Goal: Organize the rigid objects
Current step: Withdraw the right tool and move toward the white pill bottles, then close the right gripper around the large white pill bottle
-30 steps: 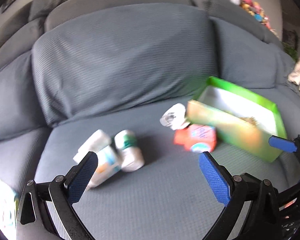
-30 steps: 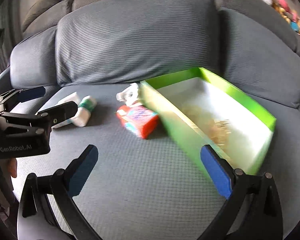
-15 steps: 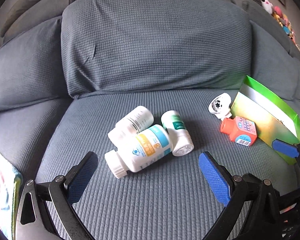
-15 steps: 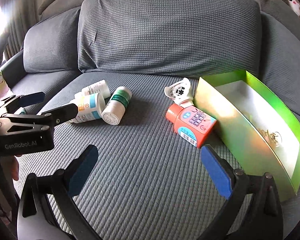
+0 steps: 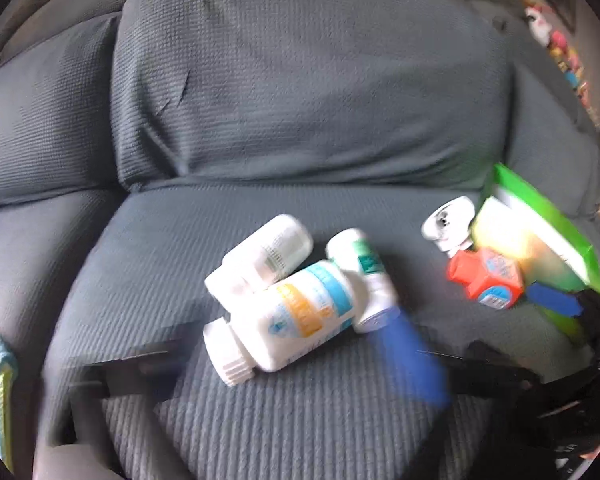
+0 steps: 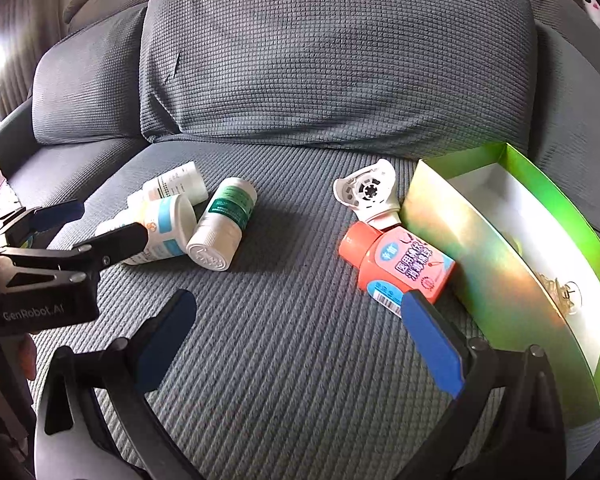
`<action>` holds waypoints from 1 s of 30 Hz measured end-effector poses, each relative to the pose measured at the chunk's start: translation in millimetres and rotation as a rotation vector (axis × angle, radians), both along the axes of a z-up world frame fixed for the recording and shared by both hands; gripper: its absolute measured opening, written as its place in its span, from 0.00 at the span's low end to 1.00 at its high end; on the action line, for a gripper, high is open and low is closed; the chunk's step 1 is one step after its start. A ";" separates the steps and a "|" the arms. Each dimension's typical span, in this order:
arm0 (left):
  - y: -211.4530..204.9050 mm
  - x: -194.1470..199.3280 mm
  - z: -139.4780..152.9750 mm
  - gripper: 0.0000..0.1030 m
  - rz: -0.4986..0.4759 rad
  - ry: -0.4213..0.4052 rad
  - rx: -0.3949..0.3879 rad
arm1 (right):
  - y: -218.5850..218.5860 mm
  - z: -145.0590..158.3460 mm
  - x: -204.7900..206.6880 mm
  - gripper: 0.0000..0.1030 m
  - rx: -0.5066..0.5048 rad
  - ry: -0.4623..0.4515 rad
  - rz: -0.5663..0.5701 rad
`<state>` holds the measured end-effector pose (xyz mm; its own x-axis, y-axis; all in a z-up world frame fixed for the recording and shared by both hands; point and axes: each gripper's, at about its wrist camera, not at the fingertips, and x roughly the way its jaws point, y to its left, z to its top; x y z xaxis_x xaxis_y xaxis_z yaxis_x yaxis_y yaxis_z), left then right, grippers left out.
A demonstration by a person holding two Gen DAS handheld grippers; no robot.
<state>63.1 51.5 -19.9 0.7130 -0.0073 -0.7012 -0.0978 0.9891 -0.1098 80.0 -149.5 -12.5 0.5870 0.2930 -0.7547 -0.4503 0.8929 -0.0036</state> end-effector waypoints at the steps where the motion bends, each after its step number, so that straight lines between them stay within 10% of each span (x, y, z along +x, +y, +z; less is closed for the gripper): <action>1: -1.1 3.7 -2.0 0.00 0.018 0.025 0.031 | 1.1 -1.1 0.8 0.99 -0.003 0.000 0.002; 7: -6.0 5.8 -4.0 0.05 0.017 0.017 0.034 | 1.7 -7.8 6.1 0.99 -0.003 0.019 0.000; 9: -7.0 10.3 -5.6 0.52 0.011 0.057 0.030 | 1.4 -9.3 8.0 0.99 -0.011 0.023 -0.008; 10: -7.1 10.8 -5.2 0.98 0.004 0.059 0.018 | 1.3 -9.7 8.8 0.99 -0.012 0.024 -0.009; 30: 38.5 11.6 -23.4 0.99 0.066 0.076 -0.131 | 31.1 -14.3 12.9 0.99 -0.023 0.022 0.072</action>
<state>74.7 90.0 -43.4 0.6599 -0.0567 -0.7492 -0.1751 0.9581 -0.2268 92.9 -118.5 -26.8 0.5483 0.3167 -0.7740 -0.5140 0.8577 -0.0132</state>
